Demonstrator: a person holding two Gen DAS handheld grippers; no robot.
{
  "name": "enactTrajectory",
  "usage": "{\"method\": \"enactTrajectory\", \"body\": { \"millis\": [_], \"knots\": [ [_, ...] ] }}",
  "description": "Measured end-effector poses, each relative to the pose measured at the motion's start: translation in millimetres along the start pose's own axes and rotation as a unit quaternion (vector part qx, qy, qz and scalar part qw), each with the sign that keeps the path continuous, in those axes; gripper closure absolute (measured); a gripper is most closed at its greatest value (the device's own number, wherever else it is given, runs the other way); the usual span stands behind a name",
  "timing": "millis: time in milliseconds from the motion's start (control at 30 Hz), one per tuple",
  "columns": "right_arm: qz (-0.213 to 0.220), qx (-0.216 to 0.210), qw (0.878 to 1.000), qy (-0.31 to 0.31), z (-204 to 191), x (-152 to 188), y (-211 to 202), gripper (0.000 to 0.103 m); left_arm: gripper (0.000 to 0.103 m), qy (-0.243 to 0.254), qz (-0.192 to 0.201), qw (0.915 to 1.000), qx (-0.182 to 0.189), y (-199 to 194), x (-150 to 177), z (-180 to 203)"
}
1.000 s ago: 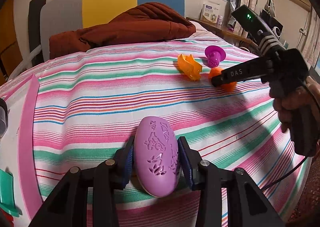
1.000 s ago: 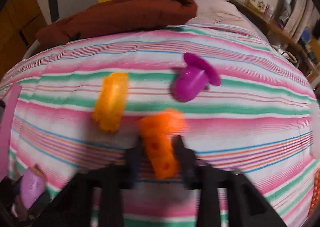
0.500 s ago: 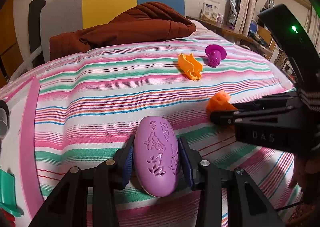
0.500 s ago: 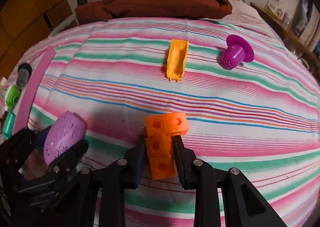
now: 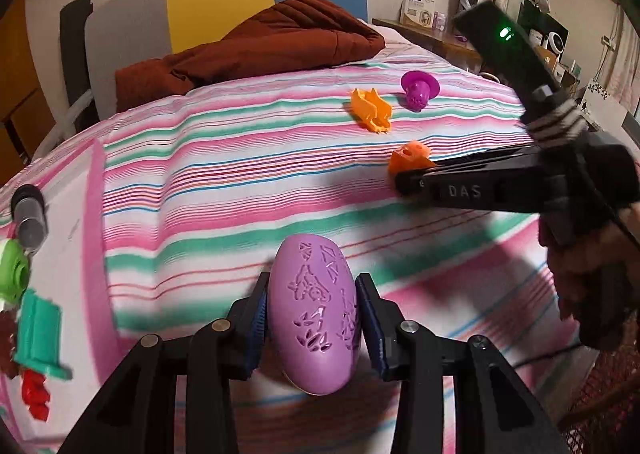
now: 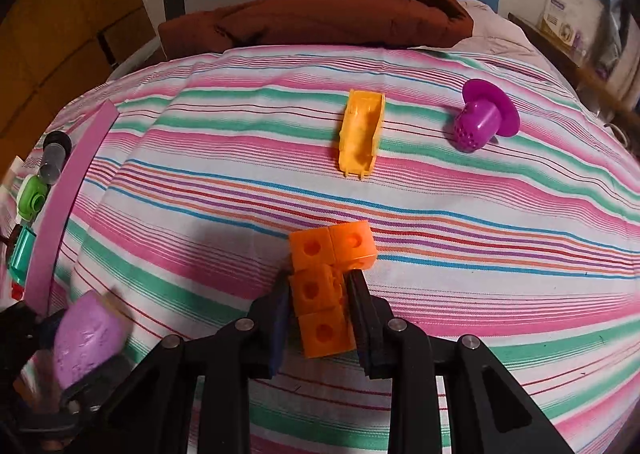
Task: Organize rigid objects
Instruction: 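Carry the purple oval toward the tray with the left gripper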
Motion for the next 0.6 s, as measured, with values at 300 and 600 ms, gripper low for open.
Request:
{"method": "enactTrajectory", "body": {
  "millis": [300,600],
  "knots": [
    [0.016,0.016,0.999,-0.025,-3.6,1.0,-1.3,0.074,0.062,-0.019,0.012,0.9997,-0.003,-36.7,9.6,-13.9],
    [0.023,0.022,0.999,-0.033,-9.3,-2.5,5.7,0.074,0.062,-0.040,0.026,0.9989,-0.003,-64.4,11.9,-27.4]
  ]
}}
Point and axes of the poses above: each gripper's, at about its wrist camera, not at the fingertips, and y roughly the way its jaws point, z to its right, x to its underside, the point moved 8 cm from there along y, roughly the way its jaws point, and after that the axes turned 6 degrees about y, right-handed, at the moved point
